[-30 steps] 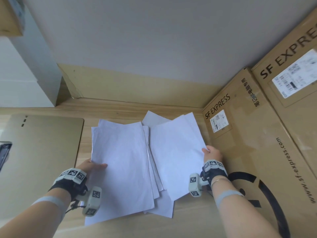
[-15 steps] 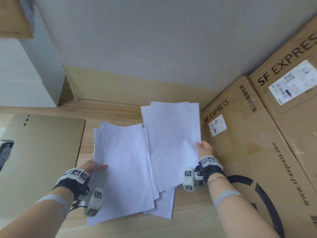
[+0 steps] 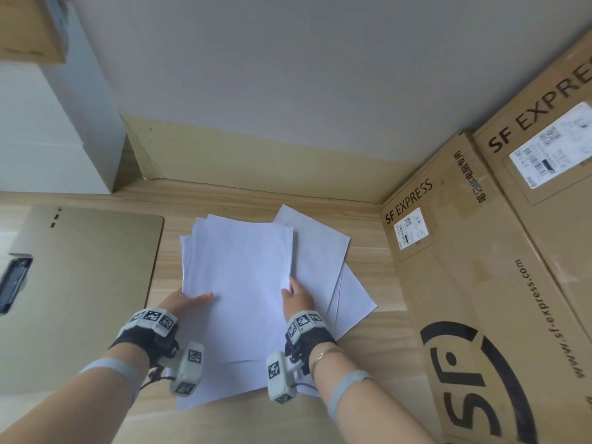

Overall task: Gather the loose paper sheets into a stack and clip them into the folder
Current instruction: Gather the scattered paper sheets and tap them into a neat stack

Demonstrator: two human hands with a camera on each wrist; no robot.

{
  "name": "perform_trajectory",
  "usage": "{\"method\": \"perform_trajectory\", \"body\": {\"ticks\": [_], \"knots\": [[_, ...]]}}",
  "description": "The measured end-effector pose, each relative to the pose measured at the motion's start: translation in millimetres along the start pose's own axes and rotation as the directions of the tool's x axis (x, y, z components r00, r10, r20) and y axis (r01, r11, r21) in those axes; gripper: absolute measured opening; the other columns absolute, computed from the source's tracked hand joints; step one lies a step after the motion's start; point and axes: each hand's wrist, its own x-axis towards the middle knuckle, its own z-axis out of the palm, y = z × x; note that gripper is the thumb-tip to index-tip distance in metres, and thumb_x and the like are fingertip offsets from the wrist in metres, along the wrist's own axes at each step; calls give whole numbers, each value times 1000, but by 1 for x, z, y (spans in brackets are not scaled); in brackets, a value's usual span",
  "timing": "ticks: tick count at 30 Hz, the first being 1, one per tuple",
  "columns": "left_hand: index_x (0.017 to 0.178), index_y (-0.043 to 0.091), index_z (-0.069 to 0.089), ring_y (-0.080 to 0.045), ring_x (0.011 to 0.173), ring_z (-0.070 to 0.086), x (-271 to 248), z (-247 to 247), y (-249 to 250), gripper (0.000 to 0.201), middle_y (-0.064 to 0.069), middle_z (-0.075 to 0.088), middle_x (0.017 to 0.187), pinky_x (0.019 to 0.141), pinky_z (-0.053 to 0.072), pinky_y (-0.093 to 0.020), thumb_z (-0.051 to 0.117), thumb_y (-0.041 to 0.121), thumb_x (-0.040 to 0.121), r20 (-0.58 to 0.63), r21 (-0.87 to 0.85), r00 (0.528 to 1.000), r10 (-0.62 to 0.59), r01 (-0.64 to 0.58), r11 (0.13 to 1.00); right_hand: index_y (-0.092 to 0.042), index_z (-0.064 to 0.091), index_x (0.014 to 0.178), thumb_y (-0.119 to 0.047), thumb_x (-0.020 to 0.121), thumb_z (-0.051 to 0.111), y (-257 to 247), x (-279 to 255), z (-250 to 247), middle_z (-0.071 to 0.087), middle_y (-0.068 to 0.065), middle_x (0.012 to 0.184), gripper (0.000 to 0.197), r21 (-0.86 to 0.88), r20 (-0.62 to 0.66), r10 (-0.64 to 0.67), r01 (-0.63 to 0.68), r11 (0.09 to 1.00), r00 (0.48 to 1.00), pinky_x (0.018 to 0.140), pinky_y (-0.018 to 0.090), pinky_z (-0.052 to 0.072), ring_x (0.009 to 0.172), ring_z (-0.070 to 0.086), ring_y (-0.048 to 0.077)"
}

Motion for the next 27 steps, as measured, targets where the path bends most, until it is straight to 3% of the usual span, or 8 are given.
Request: {"method": "perform_trajectory", "body": {"ticks": [3,6,8,15,20,23,25,27], "knots": [[115,-4,60,-42,101,64,10,-4,-8,54,-26,67,109,95,49,-54,79,15,69,-38,5,999,-12,12,1000,-9,48,134,-17,95,44,5,6,-11,48,11,141,40,-51,-44,-14,12,999,999,104,25,34,128,46,25],[115,-3,58,-39,91,64,4,-6,-5,45,-24,66,99,93,49,-54,75,8,74,-68,-36,997,26,-29,999,-14,37,139,-22,90,56,21,20,-34,35,13,144,54,-26,-225,191,-201,979,956,106,35,33,131,36,31],[106,0,58,-31,78,61,-2,-7,-4,31,-17,64,84,86,49,-44,70,4,78,-93,-58,994,65,-71,996,-17,28,142,-26,83,66,29,23,-45,31,15,145,70,-8,-216,300,-309,951,929,105,42,35,131,33,35],[106,1,58,-31,86,58,-9,-21,-11,23,-15,63,86,89,44,-46,63,-1,83,-95,-163,990,106,-120,979,-28,16,146,-21,74,76,29,27,-43,26,11,144,94,-101,-158,263,-280,955,952,102,42,36,131,30,33],[93,2,63,-35,91,59,-6,-32,-13,14,-21,64,93,95,44,-53,68,3,80,-93,-169,993,71,-86,982,-31,8,147,-11,75,73,25,28,-43,34,14,139,99,-45,-103,223,-228,973,969,94,39,47,114,56,32],[86,8,63,-37,93,60,-8,-33,-12,9,-19,65,92,98,43,-57,70,5,79,-80,-164,995,63,-75,984,-30,8,148,-7,80,68,24,23,-44,49,17,133,93,30,-101,233,-231,973,967,93,37,48,115,57,31],[91,7,62,-37,94,59,-11,-34,-11,14,-17,65,89,99,43,-57,69,4,79,-76,-169,995,67,-79,983,-19,23,145,-8,83,65,27,19,-49,52,16,134,75,101,-143,260,-247,964,955,92,34,47,115,58,31],[90,8,63,-38,96,59,-14,-35,-8,13,-19,65,93,99,42,-59,68,4,80,-56,-176,996,69,-78,981,-6,43,132,-12,86,62,28,15,-56,57,16,130,50,18,-148,256,-257,966,955,92,32,47,115,58,31]]}}
